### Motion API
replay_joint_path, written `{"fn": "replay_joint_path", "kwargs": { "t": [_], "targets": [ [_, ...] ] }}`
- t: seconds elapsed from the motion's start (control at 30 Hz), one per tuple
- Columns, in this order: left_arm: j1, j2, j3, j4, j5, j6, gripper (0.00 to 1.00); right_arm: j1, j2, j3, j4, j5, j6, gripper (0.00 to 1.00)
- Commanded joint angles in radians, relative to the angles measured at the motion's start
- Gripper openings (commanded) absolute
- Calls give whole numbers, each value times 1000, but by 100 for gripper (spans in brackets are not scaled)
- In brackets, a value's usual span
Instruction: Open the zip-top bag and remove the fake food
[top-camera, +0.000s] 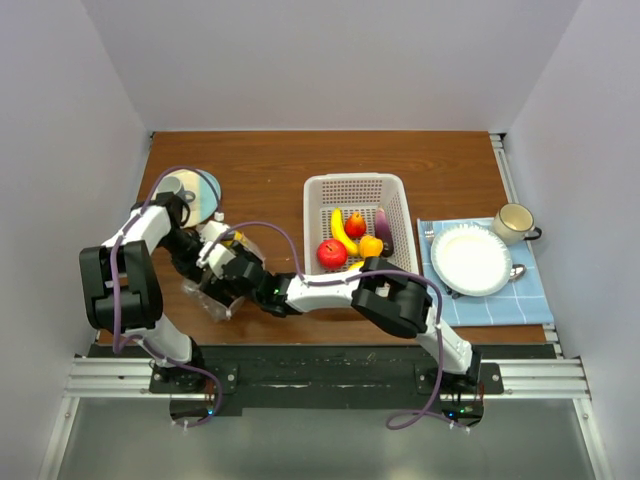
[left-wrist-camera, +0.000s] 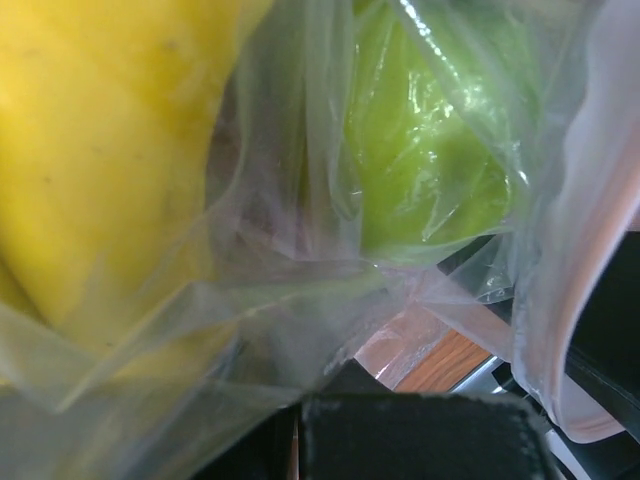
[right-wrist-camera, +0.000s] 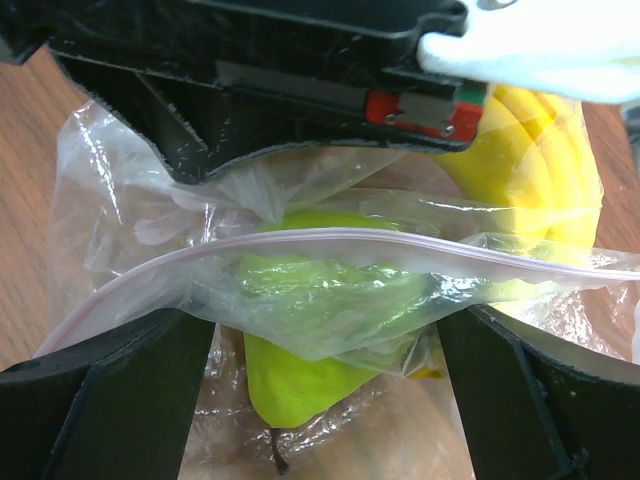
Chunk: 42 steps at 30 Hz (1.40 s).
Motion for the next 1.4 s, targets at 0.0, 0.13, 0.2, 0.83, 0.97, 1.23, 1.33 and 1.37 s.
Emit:
{"fn": "replay_joint_path", "kwargs": {
  "t": [0.0, 0.13, 0.2, 0.83, 0.97, 1.23, 1.33, 1.37],
  "targets": [
    [-5, 45, -25, -74, 25, 25, 0, -31, 17, -4, -8, -28, 31, 92],
    [-3, 37, -20, -62, 13, 18, 0, -37, -17, -42, -13, -95, 48, 72],
    [-5, 28, -18, -56, -2, 12, 0, -40, -35, -82, -30, -127, 83, 63],
    [-5, 2, -3, -62, -15, 2, 0, -39, -37, -105, -27, -154, 120, 82],
    [-3, 11, 3, -62, -12, 2, 0, -39, -32, -80, -40, -178, 113, 76],
    [-3, 15, 1, -14, -33, -5, 0, -39, -194, -262, -53, -130, 133, 22],
    [-3, 18, 17, 46, -57, -47, 0, -39, -292, -370, -62, -124, 153, 20],
    [-5, 18, 23, 66, -67, -65, 0, -39, -358, -388, -85, -131, 159, 20]
  ]
}}
